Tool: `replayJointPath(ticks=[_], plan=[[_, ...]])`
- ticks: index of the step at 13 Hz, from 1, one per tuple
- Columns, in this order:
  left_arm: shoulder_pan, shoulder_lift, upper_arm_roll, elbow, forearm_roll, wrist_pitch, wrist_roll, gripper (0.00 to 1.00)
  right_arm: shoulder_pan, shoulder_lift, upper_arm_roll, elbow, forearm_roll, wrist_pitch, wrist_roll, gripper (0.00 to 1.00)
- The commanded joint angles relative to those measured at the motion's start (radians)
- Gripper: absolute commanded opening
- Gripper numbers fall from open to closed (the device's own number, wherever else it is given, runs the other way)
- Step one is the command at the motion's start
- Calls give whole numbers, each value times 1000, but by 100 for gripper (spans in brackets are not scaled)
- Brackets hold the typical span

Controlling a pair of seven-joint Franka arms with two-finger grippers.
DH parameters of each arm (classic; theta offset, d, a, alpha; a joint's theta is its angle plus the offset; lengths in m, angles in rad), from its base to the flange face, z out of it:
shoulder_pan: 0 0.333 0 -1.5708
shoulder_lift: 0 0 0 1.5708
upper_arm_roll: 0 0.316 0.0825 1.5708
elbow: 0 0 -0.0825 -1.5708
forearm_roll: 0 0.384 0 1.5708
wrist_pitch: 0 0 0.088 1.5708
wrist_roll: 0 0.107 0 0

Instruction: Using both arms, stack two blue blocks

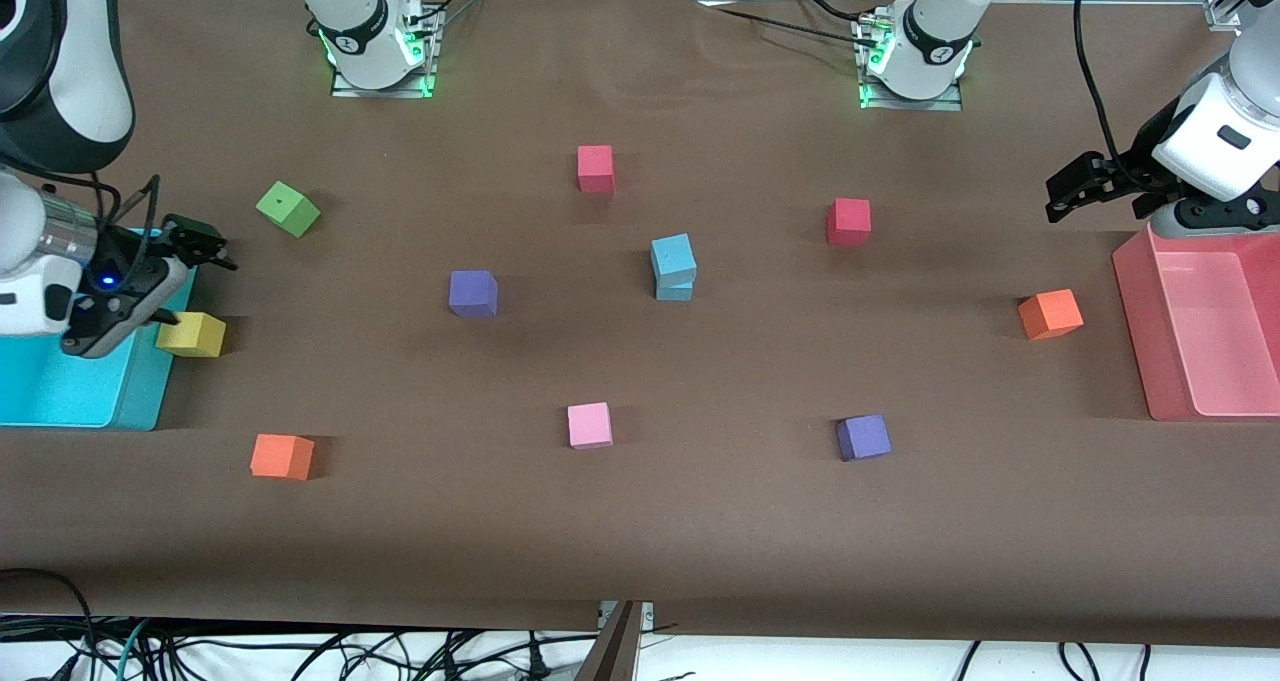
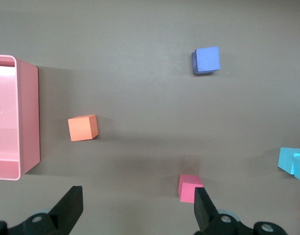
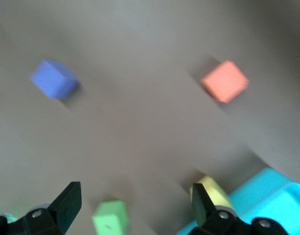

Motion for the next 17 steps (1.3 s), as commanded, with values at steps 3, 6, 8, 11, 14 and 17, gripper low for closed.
replayJointPath(ticks=[3,6,8,11,14,17], plan=[[5,16,-3,35,8,-24,-6,100,-92,-97,47,-43,-72,74,8,100],[5,16,-3,35,9,-24,-6,100,-110,-144,72,-47,-92,-55,358,100],[5,16,-3,35,9,-24,-4,100,-103,-166,96,-46,-84,-119,660,100],[5,16,-3,35,9,-24,-4,100,-103,-202,112,-46,-43,-152,1015,100],[5,16,-3,35,9,-24,-4,100,-100,-213,120,-31,12,-256,1015,100],[5,16,-3,35,9,-24,-4,100,-98,-210,114,-18,2,-249,1018,100]])
